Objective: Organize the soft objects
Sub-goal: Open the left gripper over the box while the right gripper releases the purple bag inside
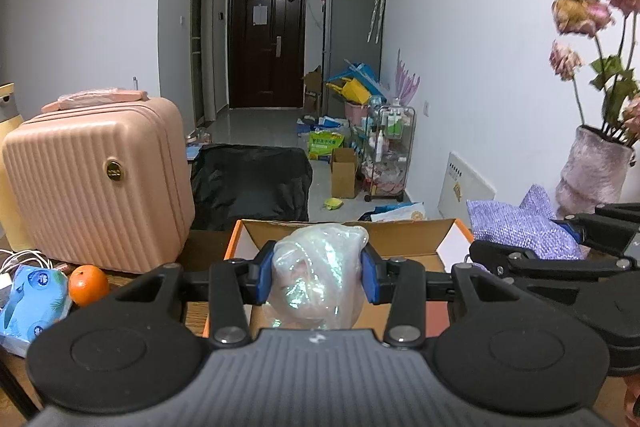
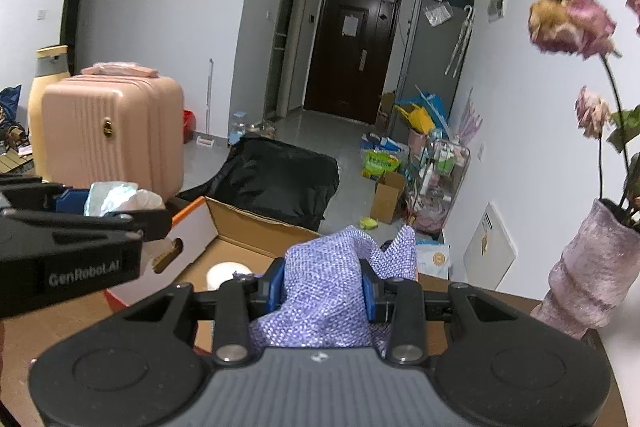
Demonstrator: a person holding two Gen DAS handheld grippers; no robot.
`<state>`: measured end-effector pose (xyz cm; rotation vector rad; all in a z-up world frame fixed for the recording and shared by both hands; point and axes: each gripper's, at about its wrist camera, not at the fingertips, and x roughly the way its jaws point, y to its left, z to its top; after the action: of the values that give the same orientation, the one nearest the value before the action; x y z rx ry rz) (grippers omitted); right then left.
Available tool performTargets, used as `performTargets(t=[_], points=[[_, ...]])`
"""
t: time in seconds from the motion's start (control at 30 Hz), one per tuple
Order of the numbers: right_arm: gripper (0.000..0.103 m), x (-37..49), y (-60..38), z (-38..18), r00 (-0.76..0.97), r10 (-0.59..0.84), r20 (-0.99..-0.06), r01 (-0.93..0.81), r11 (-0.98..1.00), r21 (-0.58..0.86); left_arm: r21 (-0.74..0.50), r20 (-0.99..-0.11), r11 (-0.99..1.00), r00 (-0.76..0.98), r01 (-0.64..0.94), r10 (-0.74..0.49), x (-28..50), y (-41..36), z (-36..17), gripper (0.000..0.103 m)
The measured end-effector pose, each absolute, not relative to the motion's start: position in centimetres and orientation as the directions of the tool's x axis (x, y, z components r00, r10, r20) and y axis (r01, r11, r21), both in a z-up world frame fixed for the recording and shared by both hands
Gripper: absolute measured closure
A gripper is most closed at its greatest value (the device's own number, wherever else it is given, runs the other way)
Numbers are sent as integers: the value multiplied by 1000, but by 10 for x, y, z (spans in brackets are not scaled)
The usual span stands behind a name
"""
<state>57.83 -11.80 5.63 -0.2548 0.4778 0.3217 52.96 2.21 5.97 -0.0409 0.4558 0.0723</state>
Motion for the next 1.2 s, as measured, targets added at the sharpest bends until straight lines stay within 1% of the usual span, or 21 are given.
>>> performTargets(t=[0.63, 0.77, 0.93, 1.2], points=[[67, 661, -123, -2, 771, 202, -603, -344, 930, -128, 22, -538, 985, 828, -173, 157, 605, 24, 4, 60], [67, 668, -126, -14, 765, 205, -611, -343, 932, -116, 33, -562, 981, 808, -189, 175, 613, 30, -11, 60], [67, 670, -126, -24, 761, 221, -610, -351, 931, -101, 15, -582, 975, 791, -220, 188, 622, 39, -27, 60], [67, 672, -125, -35, 766, 235, -599, -360, 928, -96, 7, -582, 969, 787, -246, 204, 629, 48, -51, 60]])
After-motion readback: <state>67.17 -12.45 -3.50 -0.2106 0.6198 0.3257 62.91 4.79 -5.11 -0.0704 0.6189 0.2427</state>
